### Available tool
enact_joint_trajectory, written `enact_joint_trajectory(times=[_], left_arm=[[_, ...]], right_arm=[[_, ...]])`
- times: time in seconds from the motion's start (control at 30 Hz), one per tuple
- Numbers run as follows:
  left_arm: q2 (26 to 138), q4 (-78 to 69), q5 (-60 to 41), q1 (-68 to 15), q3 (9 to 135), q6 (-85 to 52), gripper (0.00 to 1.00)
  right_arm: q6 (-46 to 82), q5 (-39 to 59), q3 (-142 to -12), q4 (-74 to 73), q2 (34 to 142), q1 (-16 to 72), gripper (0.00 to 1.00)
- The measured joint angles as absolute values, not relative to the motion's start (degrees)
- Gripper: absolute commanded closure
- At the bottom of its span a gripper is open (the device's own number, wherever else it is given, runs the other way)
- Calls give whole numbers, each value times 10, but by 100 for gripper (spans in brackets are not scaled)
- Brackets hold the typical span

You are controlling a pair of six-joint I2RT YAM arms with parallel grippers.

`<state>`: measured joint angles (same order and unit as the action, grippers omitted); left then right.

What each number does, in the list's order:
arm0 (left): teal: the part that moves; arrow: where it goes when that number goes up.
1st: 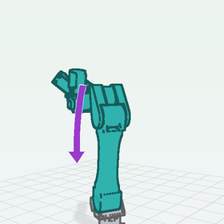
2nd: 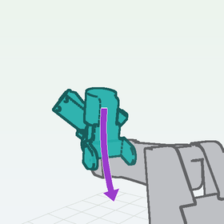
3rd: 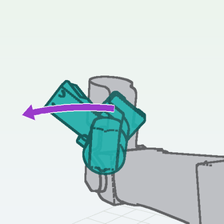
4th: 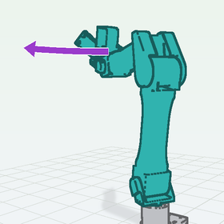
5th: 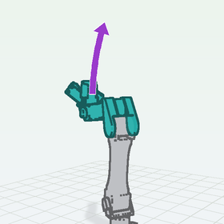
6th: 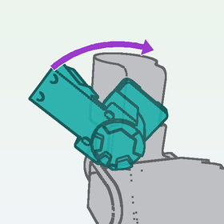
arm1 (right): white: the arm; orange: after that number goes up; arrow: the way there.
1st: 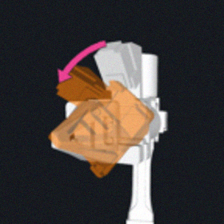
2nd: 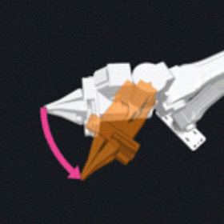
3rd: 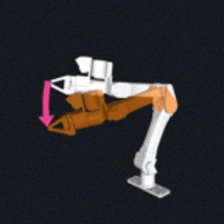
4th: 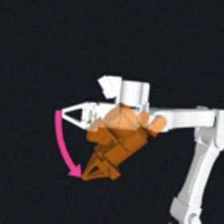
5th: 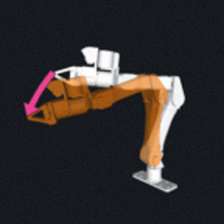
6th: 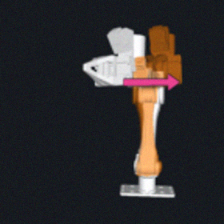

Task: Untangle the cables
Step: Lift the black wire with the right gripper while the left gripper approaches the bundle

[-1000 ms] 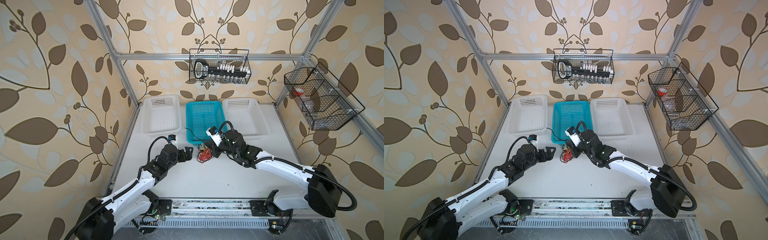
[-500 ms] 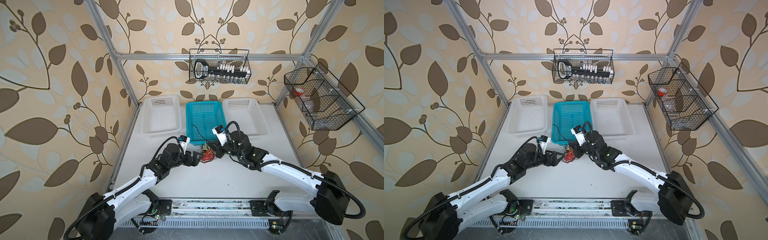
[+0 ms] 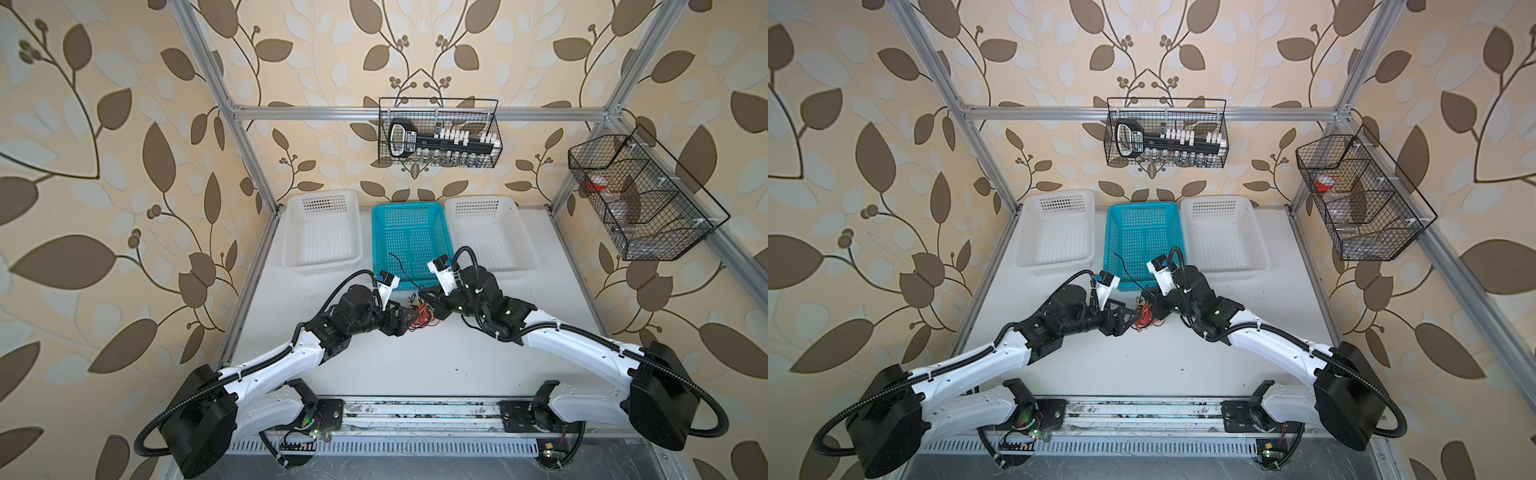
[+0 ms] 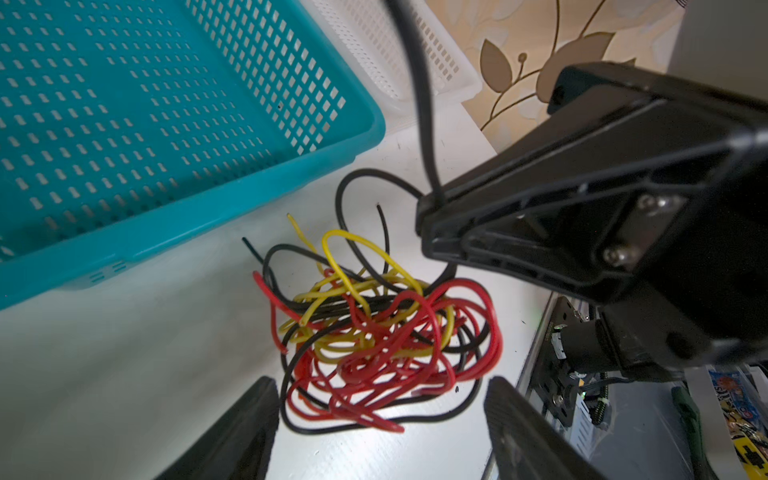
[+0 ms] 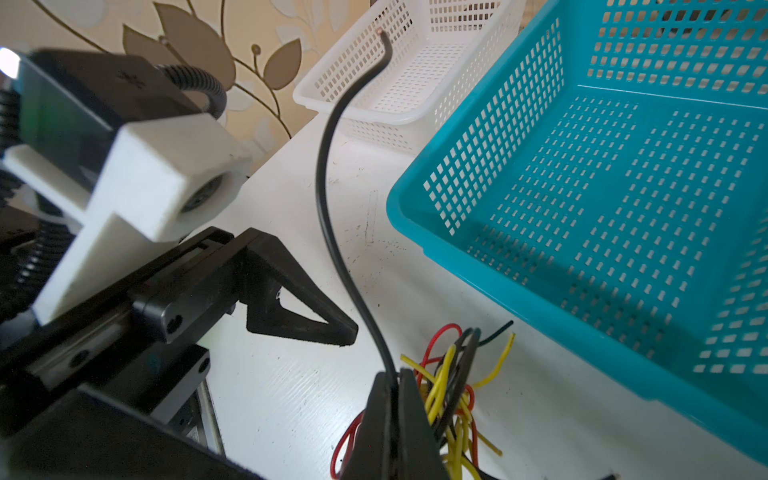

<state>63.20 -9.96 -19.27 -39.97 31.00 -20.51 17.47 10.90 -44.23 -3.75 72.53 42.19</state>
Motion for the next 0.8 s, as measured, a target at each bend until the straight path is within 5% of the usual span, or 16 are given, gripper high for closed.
enact_joint_trajectory(times=[0.37, 0.57, 0.8], left_arm=[[690, -107, -170, -417, 341, -174, 52], [712, -117, -170, -418, 342, -177, 57], [731, -121, -173, -421, 344, -178, 85]], right_arm=[[187, 129, -442, -41, 729, 429, 100], [193, 131, -442, -45, 733, 437, 100], [202, 131, -442, -53, 742, 440, 100]])
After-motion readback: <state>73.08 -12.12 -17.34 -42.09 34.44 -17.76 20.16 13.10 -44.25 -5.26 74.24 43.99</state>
